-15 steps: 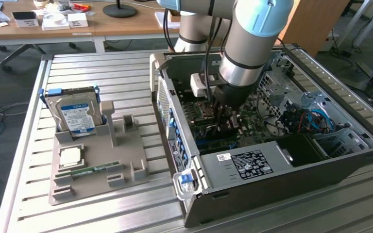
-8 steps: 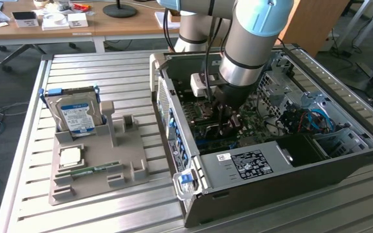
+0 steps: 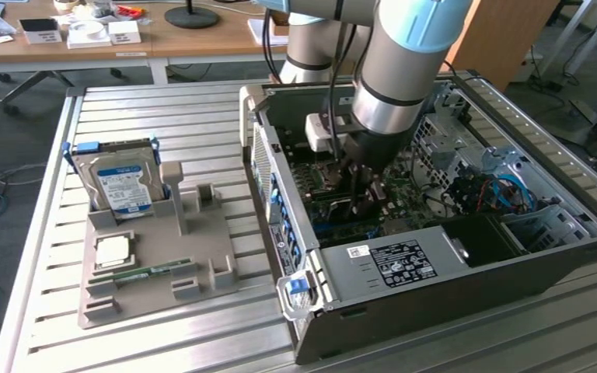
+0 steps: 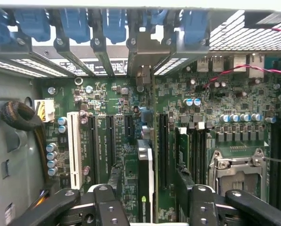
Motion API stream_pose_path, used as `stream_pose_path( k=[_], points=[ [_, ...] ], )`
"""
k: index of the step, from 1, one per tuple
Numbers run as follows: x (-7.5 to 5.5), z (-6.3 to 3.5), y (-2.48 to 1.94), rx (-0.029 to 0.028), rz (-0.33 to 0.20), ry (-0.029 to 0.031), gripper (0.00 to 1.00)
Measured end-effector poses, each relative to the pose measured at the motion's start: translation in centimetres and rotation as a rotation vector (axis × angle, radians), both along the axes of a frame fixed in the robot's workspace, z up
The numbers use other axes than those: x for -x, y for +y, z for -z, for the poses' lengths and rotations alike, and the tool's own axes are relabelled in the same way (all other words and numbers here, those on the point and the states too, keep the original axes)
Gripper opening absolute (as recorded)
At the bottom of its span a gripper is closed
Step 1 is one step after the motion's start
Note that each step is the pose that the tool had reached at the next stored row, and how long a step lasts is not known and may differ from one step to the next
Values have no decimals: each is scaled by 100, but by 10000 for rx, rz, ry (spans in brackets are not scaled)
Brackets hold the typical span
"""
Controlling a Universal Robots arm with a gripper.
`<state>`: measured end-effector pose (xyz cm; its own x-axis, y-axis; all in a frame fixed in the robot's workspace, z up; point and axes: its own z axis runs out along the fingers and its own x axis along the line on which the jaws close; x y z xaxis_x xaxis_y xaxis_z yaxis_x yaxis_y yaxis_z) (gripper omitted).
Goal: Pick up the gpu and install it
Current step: 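Insert the gpu into the slot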
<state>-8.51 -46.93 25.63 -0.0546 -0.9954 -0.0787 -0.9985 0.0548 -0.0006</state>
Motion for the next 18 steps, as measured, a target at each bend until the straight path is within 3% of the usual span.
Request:
stream_pose_path(
  k=[18],
  points=[
    [0,-472,0,-1,0,0,58]
  ],
)
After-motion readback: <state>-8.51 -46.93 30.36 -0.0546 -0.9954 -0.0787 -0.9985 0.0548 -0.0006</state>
